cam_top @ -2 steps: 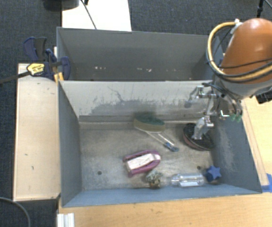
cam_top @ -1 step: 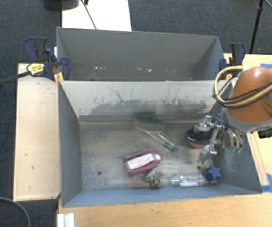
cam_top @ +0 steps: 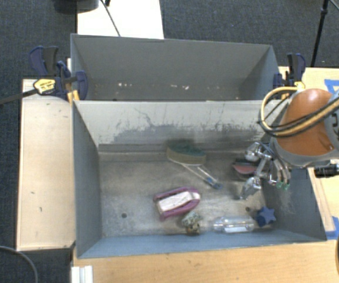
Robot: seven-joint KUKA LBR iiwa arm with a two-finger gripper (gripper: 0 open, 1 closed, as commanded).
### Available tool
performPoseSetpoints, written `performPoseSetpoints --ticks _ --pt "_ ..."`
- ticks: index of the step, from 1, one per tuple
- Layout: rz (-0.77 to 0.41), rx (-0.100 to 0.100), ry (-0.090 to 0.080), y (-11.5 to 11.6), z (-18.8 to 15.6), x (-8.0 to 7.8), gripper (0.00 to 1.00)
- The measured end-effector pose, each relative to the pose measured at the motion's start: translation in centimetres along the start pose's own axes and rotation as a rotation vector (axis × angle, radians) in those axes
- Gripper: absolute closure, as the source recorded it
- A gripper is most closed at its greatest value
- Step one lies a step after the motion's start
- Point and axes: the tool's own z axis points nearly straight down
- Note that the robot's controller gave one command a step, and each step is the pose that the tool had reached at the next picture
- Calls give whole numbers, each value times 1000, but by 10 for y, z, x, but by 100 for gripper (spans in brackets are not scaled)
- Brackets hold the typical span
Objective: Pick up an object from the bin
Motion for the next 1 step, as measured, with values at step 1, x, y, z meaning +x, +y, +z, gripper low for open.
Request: performPoseSetpoints --ticks 1 --pt "-4 3 26 -1 5 7 100"
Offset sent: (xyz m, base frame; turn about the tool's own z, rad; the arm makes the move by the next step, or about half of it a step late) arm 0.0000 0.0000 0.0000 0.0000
